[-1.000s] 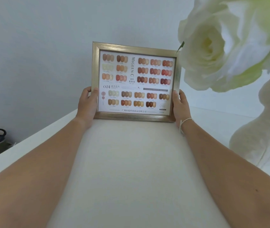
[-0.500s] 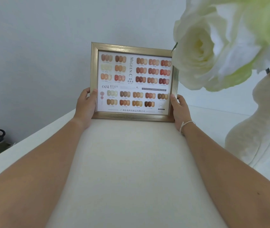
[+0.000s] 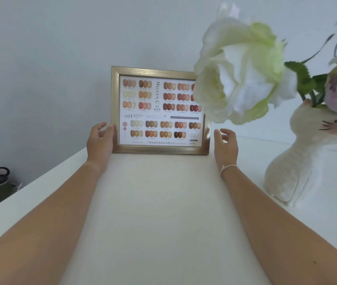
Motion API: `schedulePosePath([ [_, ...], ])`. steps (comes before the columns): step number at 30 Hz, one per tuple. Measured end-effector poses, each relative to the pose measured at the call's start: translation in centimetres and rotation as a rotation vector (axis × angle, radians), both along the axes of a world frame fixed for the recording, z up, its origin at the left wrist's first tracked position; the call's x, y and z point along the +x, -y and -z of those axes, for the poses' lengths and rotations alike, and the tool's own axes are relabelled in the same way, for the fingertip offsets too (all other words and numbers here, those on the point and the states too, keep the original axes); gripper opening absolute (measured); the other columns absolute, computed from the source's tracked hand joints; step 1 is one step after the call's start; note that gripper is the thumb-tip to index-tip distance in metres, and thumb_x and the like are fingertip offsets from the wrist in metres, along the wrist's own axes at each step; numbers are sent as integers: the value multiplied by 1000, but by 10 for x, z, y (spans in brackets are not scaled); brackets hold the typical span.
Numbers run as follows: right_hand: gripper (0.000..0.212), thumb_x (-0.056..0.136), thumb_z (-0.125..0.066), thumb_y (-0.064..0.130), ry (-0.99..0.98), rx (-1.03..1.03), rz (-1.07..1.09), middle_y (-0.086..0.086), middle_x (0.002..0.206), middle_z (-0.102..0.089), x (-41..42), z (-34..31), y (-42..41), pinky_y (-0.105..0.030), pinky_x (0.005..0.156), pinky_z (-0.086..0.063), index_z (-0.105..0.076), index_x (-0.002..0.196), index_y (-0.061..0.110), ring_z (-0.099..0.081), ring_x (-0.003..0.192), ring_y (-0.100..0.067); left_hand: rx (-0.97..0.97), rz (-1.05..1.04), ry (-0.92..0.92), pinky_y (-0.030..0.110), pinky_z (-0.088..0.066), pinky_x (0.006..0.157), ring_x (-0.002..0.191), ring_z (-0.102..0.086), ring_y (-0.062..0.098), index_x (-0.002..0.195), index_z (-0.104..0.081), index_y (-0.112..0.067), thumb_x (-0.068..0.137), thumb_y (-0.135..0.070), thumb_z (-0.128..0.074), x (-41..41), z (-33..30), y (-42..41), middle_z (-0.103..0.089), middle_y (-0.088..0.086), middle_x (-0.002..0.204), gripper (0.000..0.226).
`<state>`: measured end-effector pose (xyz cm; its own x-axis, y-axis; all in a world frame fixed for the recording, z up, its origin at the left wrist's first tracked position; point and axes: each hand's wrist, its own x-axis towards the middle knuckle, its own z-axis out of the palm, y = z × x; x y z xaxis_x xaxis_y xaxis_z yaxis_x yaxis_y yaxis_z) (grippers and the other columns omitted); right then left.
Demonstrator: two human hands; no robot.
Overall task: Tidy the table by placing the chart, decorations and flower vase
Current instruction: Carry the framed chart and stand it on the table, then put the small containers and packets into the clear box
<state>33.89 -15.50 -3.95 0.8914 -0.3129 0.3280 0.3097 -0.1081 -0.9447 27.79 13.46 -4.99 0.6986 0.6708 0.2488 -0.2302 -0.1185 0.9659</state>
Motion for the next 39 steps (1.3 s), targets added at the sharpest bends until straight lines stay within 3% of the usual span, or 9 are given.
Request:
schedulePosePath([
  [2,28,88,-52,32,-1,-8,9,2,101,-54,-13,0,5,-22,78,-37,-54,112,17,-51,87,-13,-11,-20,-12,30,-44,85,86,-52,11,124,-51,-24,88,-33,-50,-12,1,2,-53,-14,85,38],
  [5,27,89,-52,31,-6,-42,4,1,99,-54,-37,1,11,-15,64,-37,-55,111,16,-50,71,-3,-5,-13,-31,36,-44,95,96,-53,16,121,-54,-24,87,-33,-50,-38,1,8,-56,-6,99,35],
  [10,22,88,-53,31,-29,-112,-40,1,98,-55,-90,2,23,-7,55,-39,-55,107,19,-49,66,-1,33,13,-66,43,-42,103,115,-54,25,116,-56,-23,89,-33,-50,-93,0,31,-57,11,124,29],
  [16,14,87,-55,31,-14,-265,-182,-1,99,-57,-170,5,37,-18,61,-39,-53,100,26,-50,68,-7,67,62,-98,43,-43,102,115,-54,26,113,-59,-22,91,-30,-49,-162,-2,72,-58,9,122,26],
  [22,12,86,-57,30,-16,-280,-260,7,92,-54,-238,5,64,-13,60,-39,-54,98,30,-49,66,-5,139,157,-125,45,-42,102,115,-55,24,107,-60,-26,91,-29,-49,-221,-6,121,-60,5,119,19],
  [28,11,86,-58,24,53,-340,-317,16,86,-54,-285,1,117,-1,62,-39,-57,94,31,-52,69,-1,296,275,-150,37,-42,96,114,-55,22,108,-60,-27,92,-30,-47,-254,-8,173,-60,-1,116,20],
  [34,10,86,-56,30,79,-472,-284,17,88,-57,-303,-14,189,-6,64,-41,-56,93,37,-53,69,5,407,436,-148,30,-42,90,108,-56,19,110,-61,-24,93,-27,-47,-256,-11,245,-61,-3,111,21],
  [39,13,84,-56,30,60,-527,-202,13,91,-57,-299,-25,245,-16,67,-40,-55,94,39,-54,73,-5,478,565,-166,1,-38,62,81,-53,0,108,-62,-26,92,-28,-50,-243,-12,306,-60,-5,101,20],
])
